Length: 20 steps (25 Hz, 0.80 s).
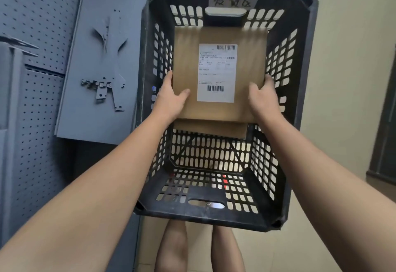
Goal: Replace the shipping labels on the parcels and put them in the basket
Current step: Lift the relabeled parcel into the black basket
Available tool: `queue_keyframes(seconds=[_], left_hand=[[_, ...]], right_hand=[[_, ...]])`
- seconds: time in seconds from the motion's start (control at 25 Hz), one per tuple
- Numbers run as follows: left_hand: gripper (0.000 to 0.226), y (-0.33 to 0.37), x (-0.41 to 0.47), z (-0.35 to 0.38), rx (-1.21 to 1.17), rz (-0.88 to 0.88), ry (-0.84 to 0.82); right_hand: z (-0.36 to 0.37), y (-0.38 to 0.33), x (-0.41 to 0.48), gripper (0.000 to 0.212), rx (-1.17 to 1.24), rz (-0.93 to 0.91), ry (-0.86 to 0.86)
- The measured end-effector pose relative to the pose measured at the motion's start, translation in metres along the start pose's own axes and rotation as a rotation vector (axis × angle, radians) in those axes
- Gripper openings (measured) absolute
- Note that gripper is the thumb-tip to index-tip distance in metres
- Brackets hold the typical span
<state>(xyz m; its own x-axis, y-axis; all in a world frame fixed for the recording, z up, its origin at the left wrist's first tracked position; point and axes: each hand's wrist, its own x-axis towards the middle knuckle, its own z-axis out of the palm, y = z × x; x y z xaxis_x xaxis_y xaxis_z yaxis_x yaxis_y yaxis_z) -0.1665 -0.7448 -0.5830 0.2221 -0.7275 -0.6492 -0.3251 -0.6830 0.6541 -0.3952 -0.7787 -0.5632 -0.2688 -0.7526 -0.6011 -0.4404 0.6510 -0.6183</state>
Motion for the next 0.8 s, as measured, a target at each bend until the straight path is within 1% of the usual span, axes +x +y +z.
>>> queue_keyframes(seconds=[0.08, 0.24, 0.32, 0.44, 0.6, 0.8], left_hand=[[0.078, 0.016, -0.005, -0.007, -0.031, 0.024, 0.012], [0.071, 0.071, -0.024, -0.028, -0.087, 0.138, 0.051], [0.069, 0.099, -0.04, -0.043, -0.123, 0.19, 0.077], [0.062, 0.146, -0.073, -0.075, -0.183, 0.253, 0.137], [0.054, 0.207, -0.137, -0.13, -0.263, 0.347, 0.223], [0.044, 0.274, -0.235, -0.204, -0.357, 0.471, 0.334]], right_hand=[[-0.006, -0.011, -0.005, 0.061, -0.035, -0.042, 0.018], [-0.024, -0.049, -0.022, 0.062, -0.065, -0.155, 0.022], [-0.036, -0.073, -0.036, 0.06, -0.051, -0.234, 0.019], [-0.058, -0.123, -0.066, 0.053, 0.009, -0.356, 0.02], [-0.089, -0.201, -0.128, 0.047, 0.091, -0.524, -0.02], [-0.125, -0.299, -0.228, 0.043, 0.173, -0.738, -0.056]])
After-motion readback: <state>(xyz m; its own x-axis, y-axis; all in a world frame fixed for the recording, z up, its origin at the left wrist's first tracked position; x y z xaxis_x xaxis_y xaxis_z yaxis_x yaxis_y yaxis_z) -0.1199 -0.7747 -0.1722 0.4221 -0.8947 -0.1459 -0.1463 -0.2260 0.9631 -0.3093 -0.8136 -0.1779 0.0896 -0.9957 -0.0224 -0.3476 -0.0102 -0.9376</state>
